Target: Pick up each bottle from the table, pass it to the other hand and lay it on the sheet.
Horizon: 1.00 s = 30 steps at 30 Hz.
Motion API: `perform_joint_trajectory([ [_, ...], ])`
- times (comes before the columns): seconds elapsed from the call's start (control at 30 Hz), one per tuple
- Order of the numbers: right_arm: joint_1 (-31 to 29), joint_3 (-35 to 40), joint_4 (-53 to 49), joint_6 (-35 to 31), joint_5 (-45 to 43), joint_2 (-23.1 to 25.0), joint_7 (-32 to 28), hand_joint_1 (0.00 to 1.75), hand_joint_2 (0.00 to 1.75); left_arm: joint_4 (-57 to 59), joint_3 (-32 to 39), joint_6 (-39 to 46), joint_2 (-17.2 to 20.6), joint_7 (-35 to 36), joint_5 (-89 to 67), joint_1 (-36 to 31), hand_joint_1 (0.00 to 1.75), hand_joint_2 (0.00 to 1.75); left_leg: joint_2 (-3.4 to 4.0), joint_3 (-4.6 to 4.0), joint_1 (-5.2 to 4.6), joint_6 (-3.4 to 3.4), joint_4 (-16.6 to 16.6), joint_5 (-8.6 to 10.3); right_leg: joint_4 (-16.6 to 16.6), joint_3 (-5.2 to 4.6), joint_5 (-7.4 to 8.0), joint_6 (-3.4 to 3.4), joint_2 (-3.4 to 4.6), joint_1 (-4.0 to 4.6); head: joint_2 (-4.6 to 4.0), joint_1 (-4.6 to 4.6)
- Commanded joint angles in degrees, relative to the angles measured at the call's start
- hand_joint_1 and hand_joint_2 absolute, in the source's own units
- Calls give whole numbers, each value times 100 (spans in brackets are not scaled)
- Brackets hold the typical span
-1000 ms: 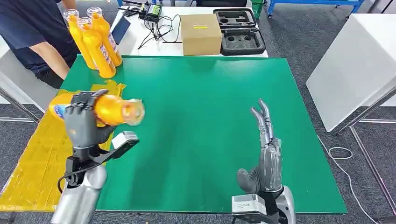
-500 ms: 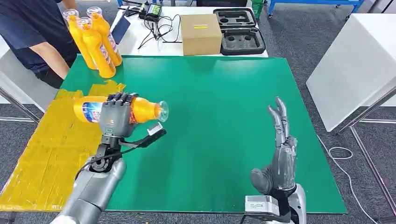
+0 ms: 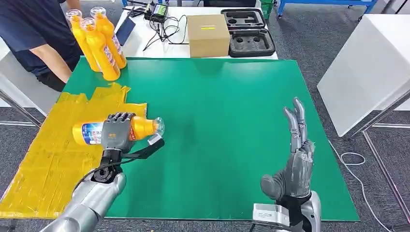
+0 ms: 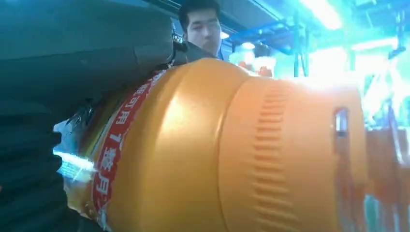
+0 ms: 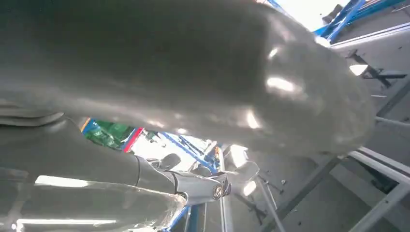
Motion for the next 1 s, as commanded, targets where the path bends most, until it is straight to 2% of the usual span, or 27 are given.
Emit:
perform_joint_trajectory([
  [0.03, -72, 103, -204, 48, 280, 176, 240, 0, 0, 830, -52, -2, 281, 47, -12, -334, 175, 175, 13, 17, 7, -16, 2, -13, -1, 15, -9, -9, 6, 8, 2, 0],
  [0.3, 126, 33, -491, 31, 602, 397, 435, 0, 0, 1021, -198, -2, 249, 70, -12, -424, 175, 175, 3, 19, 12, -21, 9, -16, 2, 23, -13, -11, -6, 12, 2, -2],
  [0.33, 145, 38, -513, 37, 624, 408, 447, 0, 0, 1037, -218, -2, 245, 93, -12, -422, 161, 175, -2, 20, 13, -24, 11, -18, 4, 26, -17, -13, -12, 14, 2, 0],
  [0.37, 145, 38, -513, 37, 624, 408, 447, 0, 0, 1037, -218, -2, 245, 93, -12, -422, 23, 175, -5, 5, 6, -13, 5, -6, 2, 8, -8, -7, -10, 6, 0, -2],
  [0.4, 174, 25, -557, 64, 684, 448, 474, 0, 0, 1217, -275, -2, 224, 121, -12, -489, 0, 175, -5, 11, 7, -17, 6, -10, 2, 15, -12, -9, -12, 8, 2, 0],
  [0.43, 200, 5, -597, 103, 734, 487, 500, 0, 0, 1515, -424, -131, 189, 185, 55, -589, 0, 0, -4, 17, 11, -21, 6, -13, 1, 21, -14, -12, -13, 11, 2, 0],
  [0.47, 229, -34, -643, 98, 760, 533, 515, 0, 0, 1541, -764, -231, 183, 309, -8, -623, 0, 0, -5, 19, 12, -22, 6, -15, 0, 25, -15, -13, -13, 12, 2, 0],
  [0.67, 262, -47, -705, 100, 790, 548, 534, 0, 0, 1573, -888, -324, 153, 275, -12, -643, 0, 0, -2, 11, 9, -14, 6, -11, -1, 15, -10, -7, -10, 10, 2, 0],
  [1.0, 317, -41, -833, 139, 811, 524, 580, 0, 0, 1521, -639, -652, 76, -55, 142, -652, 0, 0, -1, 9, 8, -14, 6, -9, -1, 13, -8, -7, -8, 9, 2, 0],
])
